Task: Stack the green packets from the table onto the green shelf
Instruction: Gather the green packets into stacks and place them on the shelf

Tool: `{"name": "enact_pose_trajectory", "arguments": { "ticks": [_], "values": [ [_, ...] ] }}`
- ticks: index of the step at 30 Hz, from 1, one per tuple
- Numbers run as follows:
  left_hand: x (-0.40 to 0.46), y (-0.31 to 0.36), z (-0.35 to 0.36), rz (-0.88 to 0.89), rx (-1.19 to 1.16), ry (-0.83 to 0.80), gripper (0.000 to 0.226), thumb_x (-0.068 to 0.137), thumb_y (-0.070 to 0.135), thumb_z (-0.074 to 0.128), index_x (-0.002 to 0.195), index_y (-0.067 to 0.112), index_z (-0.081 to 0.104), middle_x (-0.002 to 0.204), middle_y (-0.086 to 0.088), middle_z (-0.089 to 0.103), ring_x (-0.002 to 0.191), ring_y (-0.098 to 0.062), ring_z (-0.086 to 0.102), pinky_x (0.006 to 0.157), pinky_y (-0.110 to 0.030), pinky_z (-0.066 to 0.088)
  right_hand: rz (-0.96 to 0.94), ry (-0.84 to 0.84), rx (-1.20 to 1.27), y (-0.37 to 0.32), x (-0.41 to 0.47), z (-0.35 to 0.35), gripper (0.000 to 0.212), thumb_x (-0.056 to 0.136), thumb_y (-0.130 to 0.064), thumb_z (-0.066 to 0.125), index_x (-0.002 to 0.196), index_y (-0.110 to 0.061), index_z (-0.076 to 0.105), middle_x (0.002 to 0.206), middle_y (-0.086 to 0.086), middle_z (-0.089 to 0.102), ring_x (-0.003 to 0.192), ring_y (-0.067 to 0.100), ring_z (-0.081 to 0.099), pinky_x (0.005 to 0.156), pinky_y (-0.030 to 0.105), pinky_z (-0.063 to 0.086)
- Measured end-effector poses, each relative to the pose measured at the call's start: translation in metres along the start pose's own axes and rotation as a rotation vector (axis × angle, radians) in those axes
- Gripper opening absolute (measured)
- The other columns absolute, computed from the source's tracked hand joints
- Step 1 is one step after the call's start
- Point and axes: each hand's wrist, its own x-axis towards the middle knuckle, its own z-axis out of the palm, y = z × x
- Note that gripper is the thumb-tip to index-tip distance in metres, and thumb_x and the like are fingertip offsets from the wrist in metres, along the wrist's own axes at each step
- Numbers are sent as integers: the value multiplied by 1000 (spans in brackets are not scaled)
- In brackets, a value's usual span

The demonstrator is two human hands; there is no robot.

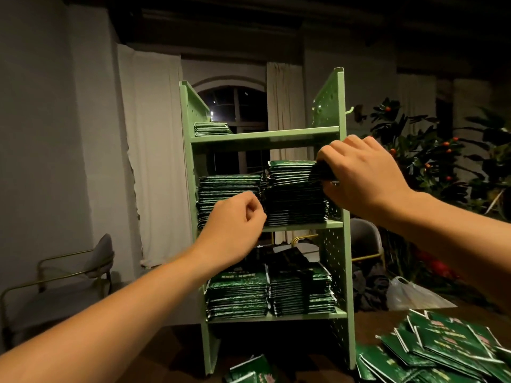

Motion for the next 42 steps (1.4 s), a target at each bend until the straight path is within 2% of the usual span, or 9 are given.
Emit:
{"name": "enact_pose_trajectory", "arguments": {
  "ticks": [5, 10, 12, 14, 17, 25, 31, 36, 42],
  "values": [
    [15, 9, 12, 350, 356, -13, 12, 100, 27, 48, 90, 21, 48, 80, 7, 53, 73, -17, 51, 66, -37, 44, -19, -72, -7, -2, 15, 15, 29, 84, -23, 72, 108, -13, 60, 102, 8, 66, 94, 29, 56, 77, 39, 45],
    [48, 20, 28, 509, 644, 24, 11, 101, 32, 43, 99, 21, 42, 92, 5, 47, 85, -19, 49, 68, -32, 34, -11, -249, 268, 1, 19, 23, 47, 90, -23, 70, 133, -16, 52, 125, 5, 61, 110, 24, 59, 86, 40, 56],
    [57, 21, 34, 498, 712, 41, 13, 101, 33, 42, 96, 22, 38, 89, 5, 45, 84, -21, 52, 66, -33, 34, -24, -186, 214, 5, 10, 19, 52, 88, -27, 69, 134, -12, 50, 126, 9, 56, 105, 26, 58, 83, 41, 56],
    [62, 21, 39, 476, 743, 68, 14, 101, 33, 40, 95, 21, 36, 87, 4, 46, 78, -21, 51, 63, -34, 33, -94, -68, 122, 4, -3, 14, 36, 87, -27, 63, 117, -8, 56, 108, 11, 58, 84, 24, 56, 67, 37, 53],
    [66, 22, 46, 446, 763, 97, 15, 101, 34, 39, 93, 21, 36, 86, 4, 47, 73, -20, 46, 62, -34, 33, -132, -131, 126, -4, -18, 13, 24, 91, -31, 46, 103, -13, 56, 94, 5, 59, 73, 17, 49, 53, 28, 44],
    [72, 19, 38, 321, 860, 142, 18, 98, 38, 36, 94, 21, 35, 89, 1, 45, 80, -19, 43, 66, -34, 32, 16, -195, 146, -14, -7, 37, 25, 101, -39, 36, 110, -20, 50, 104, -1, 56, 74, 17, 54, 54, 29, 38],
    [75, 19, 39, 289, 881, 96, 18, 97, 39, 37, 96, 21, 41, 101, -4, 59, 83, -20, 42, 68, -35, 32, 50, -286, 174, -15, -3, 39, 25, 102, -41, 36, 110, -21, 49, 105, -2, 56, 76, 18, 54, 58, 29, 38],
    [72, 22, 33, 286, 806, 66, 18, 95, 38, 40, 93, 20, 39, 89, 2, 47, 82, -20, 44, 68, -35, 34, 90, -330, 204, -12, -4, 23, 20, 102, -39, 40, 106, -21, 47, 100, -4, 52, 76, 17, 50, 61, 30, 37],
    [44, 24, 18, 311, 774, 33, 15, 94, 33, 42, 87, 20, 39, 82, 4, 43, 77, -21, 44, 65, -34, 32, 93, -367, 221, -20, -19, 4, 18, 101, -37, 41, 91, -22, 40, 88, -5, 51, 68, 17, 48, 52, 28, 28]
  ]
}}
